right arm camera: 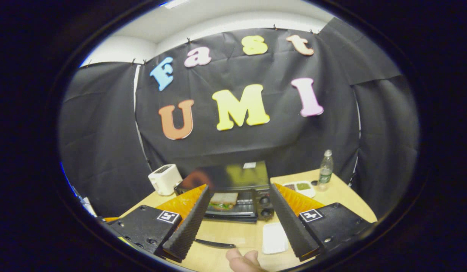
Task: Open the electric oven with the left hand, put the food in, and close the electric oven.
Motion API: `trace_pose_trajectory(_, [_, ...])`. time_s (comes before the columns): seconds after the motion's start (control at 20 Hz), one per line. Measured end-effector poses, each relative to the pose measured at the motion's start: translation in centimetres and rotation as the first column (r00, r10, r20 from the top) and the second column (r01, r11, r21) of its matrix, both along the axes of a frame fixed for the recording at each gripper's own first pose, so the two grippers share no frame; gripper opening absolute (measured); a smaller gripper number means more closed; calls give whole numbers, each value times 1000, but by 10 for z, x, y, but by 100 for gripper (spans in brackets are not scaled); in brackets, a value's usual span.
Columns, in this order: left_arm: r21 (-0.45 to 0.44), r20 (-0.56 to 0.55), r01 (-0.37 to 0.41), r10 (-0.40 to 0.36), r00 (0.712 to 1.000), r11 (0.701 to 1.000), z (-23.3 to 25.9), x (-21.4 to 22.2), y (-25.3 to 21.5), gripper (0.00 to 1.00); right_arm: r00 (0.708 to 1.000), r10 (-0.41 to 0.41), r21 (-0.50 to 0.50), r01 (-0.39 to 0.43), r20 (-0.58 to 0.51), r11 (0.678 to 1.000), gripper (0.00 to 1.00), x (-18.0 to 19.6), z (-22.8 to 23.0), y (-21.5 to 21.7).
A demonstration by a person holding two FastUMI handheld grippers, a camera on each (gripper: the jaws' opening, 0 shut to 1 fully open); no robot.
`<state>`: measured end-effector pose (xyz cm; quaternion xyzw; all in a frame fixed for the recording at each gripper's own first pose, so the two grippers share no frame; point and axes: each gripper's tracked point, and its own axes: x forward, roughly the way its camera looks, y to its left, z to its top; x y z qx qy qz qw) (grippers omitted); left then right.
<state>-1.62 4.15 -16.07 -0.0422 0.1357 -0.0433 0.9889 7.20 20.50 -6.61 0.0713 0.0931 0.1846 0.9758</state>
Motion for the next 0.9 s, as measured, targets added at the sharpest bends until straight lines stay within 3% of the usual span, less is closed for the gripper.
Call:
trace_pose_trajectory(0.05, [7, -14, 14, -14, 1000, 1000, -5, 4, -9, 92, 1000, -8, 2, 8, 23, 1000, 100, -5, 10, -11])
trace_pose_trajectory(0.1, [15, -27, 29, -29, 999, 999, -11, 8, -17, 92, 999, -16, 4, 16, 45, 1000, 89, -9, 19, -25])
trace_pose_trajectory(0.25, [30, -84, 73, -70, 994, 997, -33, 17, -41, 92, 994, -41, 24, 39, 104, 999, 89, -20, 47, -59])
trace_pose_trajectory(0.3, [35, -103, 84, -79, 991, 996, -41, 20, -49, 92, 992, -51, 33, 48, 119, 998, 100, -23, 55, -73])
trace_pose_trajectory(0.35, [41, -126, 94, -88, 988, 995, -51, 22, -55, 92, 989, -69, 49, 62, 133, 997, 100, -26, 63, -87])
trace_pose_trajectory(0.45, [45, -178, 105, -95, 980, 993, -71, 26, -66, 92, 982, -98, 67, 88, 159, 994, 89, -30, 75, -111])
trace_pose_trajectory(0.55, [44, -235, 116, -102, 967, 992, -96, 26, -71, 92, 975, -128, 78, 115, 181, 990, 89, -33, 84, -133])
trace_pose_trajectory(0.6, [45, -269, 122, -105, 957, 992, -108, 25, -76, 93, 973, -134, 81, 121, 187, 989, 100, -35, 86, -140])
trace_pose_trajectory(0.9, [77, -385, 140, -100, 918, 987, -154, 28, -95, 93, 957, -178, 54, 170, 229, 984, 100, -47, 89, -175])
